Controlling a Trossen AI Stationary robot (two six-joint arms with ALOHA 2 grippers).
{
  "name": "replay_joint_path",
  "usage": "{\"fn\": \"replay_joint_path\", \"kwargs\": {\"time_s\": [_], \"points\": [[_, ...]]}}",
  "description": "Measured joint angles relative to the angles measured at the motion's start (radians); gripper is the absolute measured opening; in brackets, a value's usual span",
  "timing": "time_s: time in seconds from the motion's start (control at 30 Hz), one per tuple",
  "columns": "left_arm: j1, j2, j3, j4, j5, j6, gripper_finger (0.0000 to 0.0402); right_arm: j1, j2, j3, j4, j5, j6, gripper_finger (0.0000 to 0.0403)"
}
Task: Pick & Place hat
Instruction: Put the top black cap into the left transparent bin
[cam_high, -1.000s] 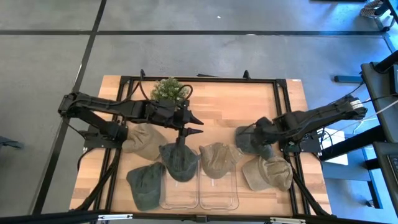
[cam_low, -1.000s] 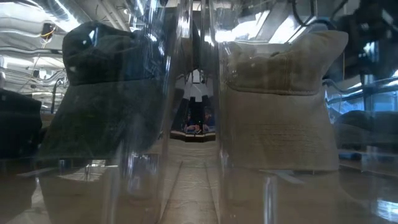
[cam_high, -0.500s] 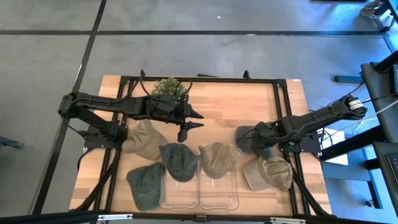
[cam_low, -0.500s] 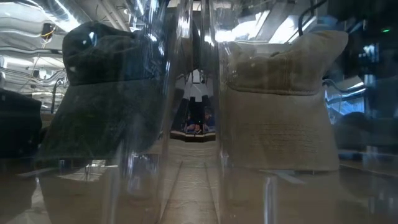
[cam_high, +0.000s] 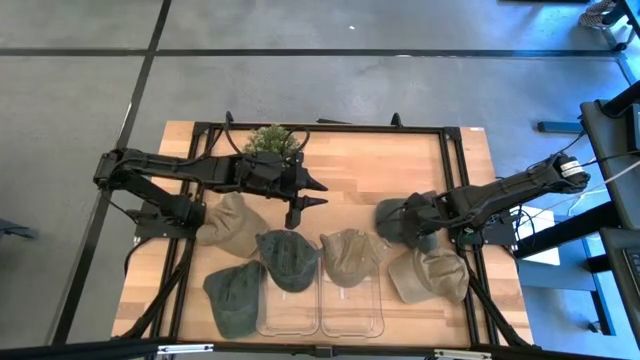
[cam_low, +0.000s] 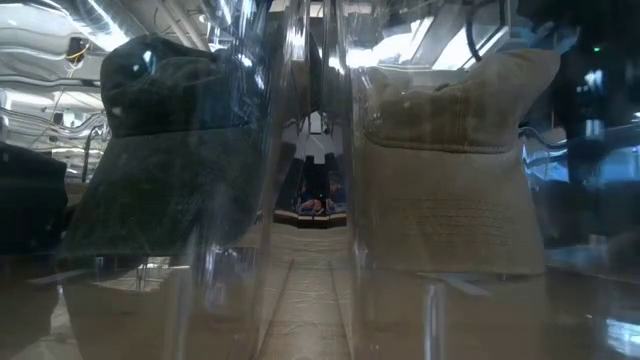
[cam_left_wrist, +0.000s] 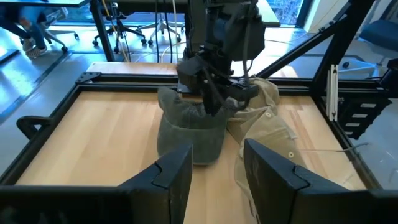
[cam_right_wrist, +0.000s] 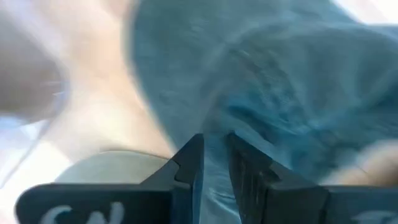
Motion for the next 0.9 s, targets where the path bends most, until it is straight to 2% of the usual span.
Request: {"fn": "replay_joint_path", "kwargs": {"time_s": [0.1,0.27,0.37,0.63,0.77,0.9], "points": [[0.000,0.000,0.000,0.000,0.000,0.002,0.0139,0.005,-0.004,0.001,0.077,-0.006,-0.090,0.0072],[0.000,0.000,0.000,0.000,0.000,0.002,0.0139,-0.016,-0.004,0.001,0.068,-0.049,-0.084,0.0082],[0.000,0.000,0.000,0.000,0.000,0.002,0.0139,-0.021,-0.004,0.001,0.068,-0.070,-0.091,0.0111],[0.000,0.000,0.000,0.000,0.000,0.002,0.0139,-0.023,-0.004,0.001,0.068,-0.081,-0.144,0.0225],[0.000,0.000,0.000,0.000,0.000,0.001,0.0139,-0.022,-0.004,0.001,0.059,-0.168,-0.190,0.0252],[0.000,0.000,0.000,0.000,0.000,0.000,0.0139,-0.023,-0.005,0.006,0.025,-0.163,-0.159,0.0260]]}}
